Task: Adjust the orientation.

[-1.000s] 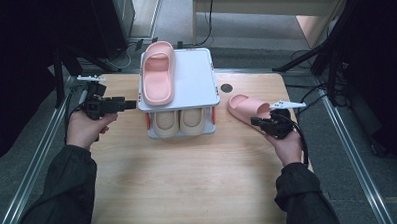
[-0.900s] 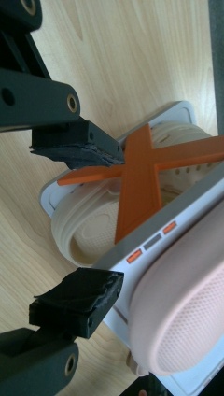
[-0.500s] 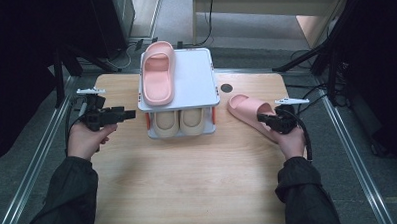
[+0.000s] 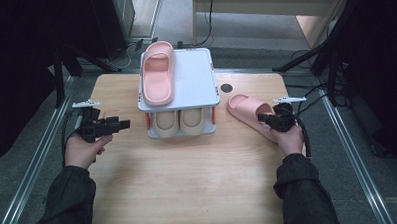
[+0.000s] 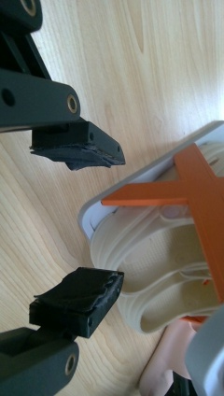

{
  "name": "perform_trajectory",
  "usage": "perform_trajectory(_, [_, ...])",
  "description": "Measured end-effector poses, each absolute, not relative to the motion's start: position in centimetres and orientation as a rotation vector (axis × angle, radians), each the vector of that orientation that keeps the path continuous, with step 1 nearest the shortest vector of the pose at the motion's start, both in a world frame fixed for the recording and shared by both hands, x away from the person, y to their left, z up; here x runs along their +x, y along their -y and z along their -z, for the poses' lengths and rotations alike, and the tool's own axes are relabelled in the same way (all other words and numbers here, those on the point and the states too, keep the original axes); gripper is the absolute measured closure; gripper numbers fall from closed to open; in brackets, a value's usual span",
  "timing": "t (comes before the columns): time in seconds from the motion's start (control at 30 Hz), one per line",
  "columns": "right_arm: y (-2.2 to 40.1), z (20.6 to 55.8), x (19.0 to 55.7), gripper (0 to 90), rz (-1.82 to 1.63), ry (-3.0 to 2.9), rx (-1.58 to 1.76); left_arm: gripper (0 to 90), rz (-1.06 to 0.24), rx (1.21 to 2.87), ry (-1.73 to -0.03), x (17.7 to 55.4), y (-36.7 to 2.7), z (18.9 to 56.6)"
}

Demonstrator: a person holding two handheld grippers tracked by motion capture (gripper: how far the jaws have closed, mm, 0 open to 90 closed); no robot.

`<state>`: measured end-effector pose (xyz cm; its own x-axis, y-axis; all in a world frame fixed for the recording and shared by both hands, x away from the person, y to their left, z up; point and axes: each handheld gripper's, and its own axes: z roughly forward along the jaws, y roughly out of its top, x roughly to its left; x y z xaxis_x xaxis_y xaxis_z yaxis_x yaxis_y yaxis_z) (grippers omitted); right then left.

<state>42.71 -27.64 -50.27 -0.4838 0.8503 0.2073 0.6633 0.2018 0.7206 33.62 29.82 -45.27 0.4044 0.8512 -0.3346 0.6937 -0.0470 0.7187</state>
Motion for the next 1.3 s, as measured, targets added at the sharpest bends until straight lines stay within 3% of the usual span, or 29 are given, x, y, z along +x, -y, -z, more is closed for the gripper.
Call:
perform_trajectory(0.57, [23.7, 50.4, 43.2, 89.8, -1.159, -2.318, 1.390, 39.1, -0.248, 1.780, -1.367, 32.8, -30.3, 46.3])
perform_trajectory(1.3, [25.2, 48.3, 39.7, 73.4, -1.202, -2.241, 1.314, 38.6, -0.179, 1.824, -1.363, 33.9, -29.6, 47.5])
